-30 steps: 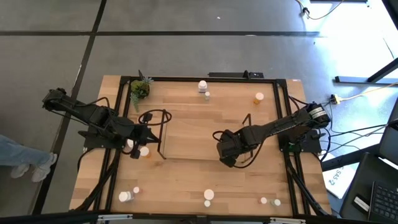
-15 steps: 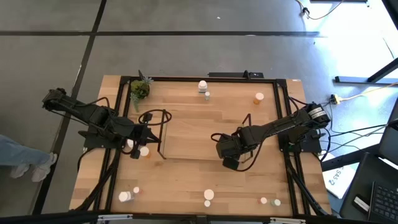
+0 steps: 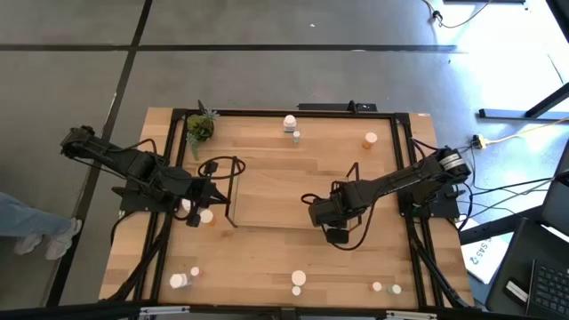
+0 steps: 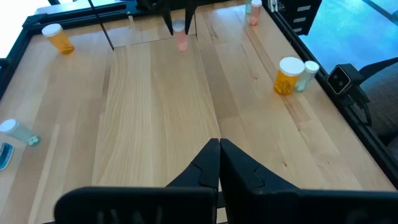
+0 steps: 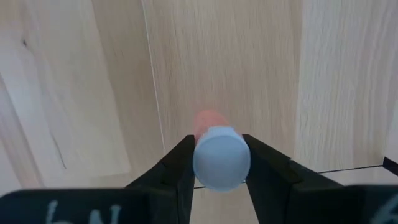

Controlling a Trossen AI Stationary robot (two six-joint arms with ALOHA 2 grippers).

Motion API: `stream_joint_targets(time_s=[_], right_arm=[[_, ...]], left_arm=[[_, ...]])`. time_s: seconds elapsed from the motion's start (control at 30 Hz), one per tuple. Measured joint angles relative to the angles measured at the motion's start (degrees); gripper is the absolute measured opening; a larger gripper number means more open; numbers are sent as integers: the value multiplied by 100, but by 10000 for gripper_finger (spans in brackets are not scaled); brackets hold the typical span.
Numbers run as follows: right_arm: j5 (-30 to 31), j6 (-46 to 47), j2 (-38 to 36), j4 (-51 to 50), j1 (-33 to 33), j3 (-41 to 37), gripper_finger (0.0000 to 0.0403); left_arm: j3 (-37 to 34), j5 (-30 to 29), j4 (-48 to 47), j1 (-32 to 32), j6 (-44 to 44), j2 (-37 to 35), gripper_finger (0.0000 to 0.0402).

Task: Pick and place medicine bottles onto shelf by color
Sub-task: Move the middle right pill bottle on the shelf

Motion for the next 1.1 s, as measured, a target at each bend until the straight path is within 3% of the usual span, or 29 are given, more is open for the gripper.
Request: stream_joint_targets(time_s=[1.1], right_arm=[[34, 229, 265, 30, -2, 9, 122]], left_arm=[[0, 0, -2, 0, -6, 1, 0]])
